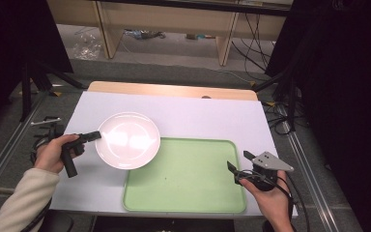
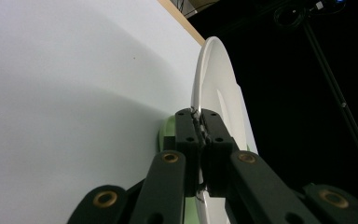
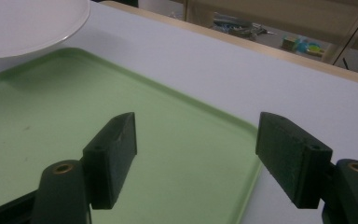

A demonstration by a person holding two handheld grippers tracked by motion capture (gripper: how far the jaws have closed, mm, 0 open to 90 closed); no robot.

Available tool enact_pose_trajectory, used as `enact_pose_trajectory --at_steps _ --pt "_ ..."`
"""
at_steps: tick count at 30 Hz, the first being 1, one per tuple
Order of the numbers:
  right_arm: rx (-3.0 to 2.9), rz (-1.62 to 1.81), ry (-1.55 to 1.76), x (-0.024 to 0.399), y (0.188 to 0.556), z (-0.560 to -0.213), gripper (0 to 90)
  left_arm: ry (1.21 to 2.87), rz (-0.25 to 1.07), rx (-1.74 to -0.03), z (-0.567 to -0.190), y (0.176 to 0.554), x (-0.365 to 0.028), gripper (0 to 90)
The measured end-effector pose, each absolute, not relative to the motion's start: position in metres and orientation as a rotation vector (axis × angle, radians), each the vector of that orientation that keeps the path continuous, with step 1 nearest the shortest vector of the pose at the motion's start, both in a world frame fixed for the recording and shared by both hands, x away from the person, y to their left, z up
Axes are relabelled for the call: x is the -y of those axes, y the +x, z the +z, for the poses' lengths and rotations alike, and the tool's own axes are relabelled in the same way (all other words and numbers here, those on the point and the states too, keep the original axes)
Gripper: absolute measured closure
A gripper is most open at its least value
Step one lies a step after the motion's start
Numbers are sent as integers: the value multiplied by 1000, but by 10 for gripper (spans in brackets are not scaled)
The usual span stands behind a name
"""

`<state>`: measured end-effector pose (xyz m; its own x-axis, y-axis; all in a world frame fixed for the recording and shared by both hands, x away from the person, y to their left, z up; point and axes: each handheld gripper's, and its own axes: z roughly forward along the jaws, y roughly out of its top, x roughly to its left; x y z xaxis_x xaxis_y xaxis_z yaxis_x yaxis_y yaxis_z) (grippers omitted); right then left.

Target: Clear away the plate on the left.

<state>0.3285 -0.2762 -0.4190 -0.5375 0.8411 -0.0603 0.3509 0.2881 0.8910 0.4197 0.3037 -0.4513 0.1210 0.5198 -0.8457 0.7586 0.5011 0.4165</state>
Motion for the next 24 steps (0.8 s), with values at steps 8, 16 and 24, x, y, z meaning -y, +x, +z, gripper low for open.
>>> enact_pose_trajectory --at_steps 8,16,24 --pt "-2021 1200 1051 277 329 -419 302 1184 -254 -1556 -451 420 -301 865" --pt "-2028 1203 1062 276 329 -419 302 1184 -262 -1545 -450 422 -296 865" --pt "-2014 1206 1048 276 330 -419 302 1197 -268 -1541 -451 424 -291 864"
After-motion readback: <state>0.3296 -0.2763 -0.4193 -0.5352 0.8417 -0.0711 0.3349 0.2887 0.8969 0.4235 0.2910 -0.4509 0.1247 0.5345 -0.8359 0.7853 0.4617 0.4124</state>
